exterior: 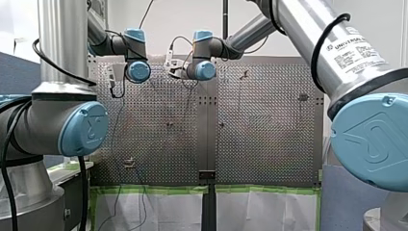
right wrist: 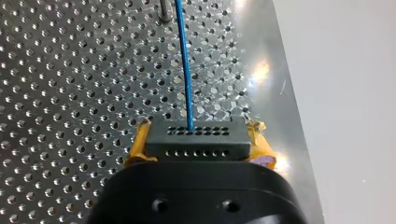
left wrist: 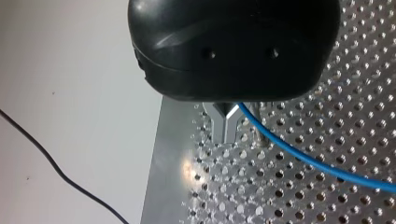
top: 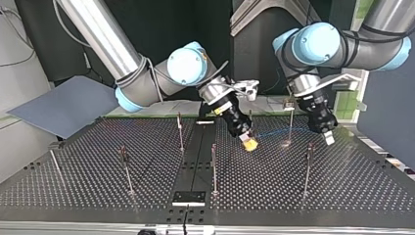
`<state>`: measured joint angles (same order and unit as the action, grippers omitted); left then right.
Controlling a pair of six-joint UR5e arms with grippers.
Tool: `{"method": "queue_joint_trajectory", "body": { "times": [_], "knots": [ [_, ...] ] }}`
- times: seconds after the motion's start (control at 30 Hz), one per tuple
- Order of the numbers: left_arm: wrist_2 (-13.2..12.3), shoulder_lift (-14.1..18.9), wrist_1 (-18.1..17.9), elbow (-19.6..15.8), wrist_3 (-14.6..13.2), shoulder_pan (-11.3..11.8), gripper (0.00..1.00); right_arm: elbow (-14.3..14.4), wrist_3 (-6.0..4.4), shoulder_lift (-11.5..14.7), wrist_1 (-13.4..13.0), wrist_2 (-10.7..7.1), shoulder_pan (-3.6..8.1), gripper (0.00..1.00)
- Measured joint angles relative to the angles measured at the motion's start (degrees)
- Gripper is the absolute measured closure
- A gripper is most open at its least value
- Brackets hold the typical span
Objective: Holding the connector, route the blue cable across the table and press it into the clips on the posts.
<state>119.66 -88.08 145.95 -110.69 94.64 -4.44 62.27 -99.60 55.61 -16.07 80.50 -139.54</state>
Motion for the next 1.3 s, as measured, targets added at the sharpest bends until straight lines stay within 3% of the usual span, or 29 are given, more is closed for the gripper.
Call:
{"method": "queue_joint_trajectory", "body": {
  "times": [0.43,1.0,1.3],
  "knots": [
    [-6.48,-1.79,-0.64,2.48,1.91,6.17,1.00,-0.31,0.01,-0.78,-0.19,-0.16,0.01,1.00],
    [-14.30,-4.30,-4.64,3.05,6.35,8.81,1.00,-0.49,0.00,-1.06,-0.62,0.25,0.48,1.00],
    [-16.53,-6.11,-5.14,3.29,7.98,9.81,1.00,-0.53,0.00,-1.14,-0.69,0.40,0.80,1.00]
  ]
}}
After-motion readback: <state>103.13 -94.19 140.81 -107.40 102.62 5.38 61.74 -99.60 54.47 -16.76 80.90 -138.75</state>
